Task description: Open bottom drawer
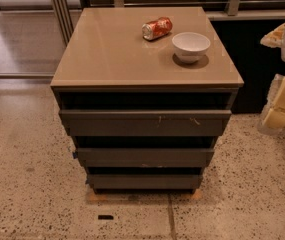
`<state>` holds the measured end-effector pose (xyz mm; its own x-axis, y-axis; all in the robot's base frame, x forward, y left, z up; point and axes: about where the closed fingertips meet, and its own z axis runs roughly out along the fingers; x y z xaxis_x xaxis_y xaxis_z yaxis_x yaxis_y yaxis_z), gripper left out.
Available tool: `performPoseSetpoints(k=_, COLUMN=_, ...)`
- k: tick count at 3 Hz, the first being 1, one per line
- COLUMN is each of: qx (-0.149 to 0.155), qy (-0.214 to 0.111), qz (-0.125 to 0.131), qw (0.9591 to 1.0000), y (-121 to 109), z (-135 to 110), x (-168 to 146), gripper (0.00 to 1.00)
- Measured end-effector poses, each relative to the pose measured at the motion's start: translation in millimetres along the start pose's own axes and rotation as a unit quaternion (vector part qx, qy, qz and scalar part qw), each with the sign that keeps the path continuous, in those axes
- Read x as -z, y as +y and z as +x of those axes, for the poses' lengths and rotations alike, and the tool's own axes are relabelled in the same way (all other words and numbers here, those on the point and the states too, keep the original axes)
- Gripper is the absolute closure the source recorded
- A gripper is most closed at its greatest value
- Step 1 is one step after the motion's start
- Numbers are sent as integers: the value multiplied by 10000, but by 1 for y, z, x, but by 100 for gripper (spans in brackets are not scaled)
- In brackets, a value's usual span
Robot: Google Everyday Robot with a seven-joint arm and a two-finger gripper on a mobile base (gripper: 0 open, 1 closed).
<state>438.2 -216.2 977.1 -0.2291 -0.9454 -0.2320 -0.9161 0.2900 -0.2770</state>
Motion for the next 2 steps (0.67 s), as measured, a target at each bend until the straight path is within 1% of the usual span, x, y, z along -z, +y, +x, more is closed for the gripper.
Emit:
performPoseSetpoints(k=1, qx=-806, qy=-407, qz=-99, qw=9959, y=19, z=17, x=-34, gripper=0)
performPoseSetpoints(k=2, qx=-1771, qy=-1129, qz=-606, qw=9758, y=53, z=53, x=-114, gripper=0)
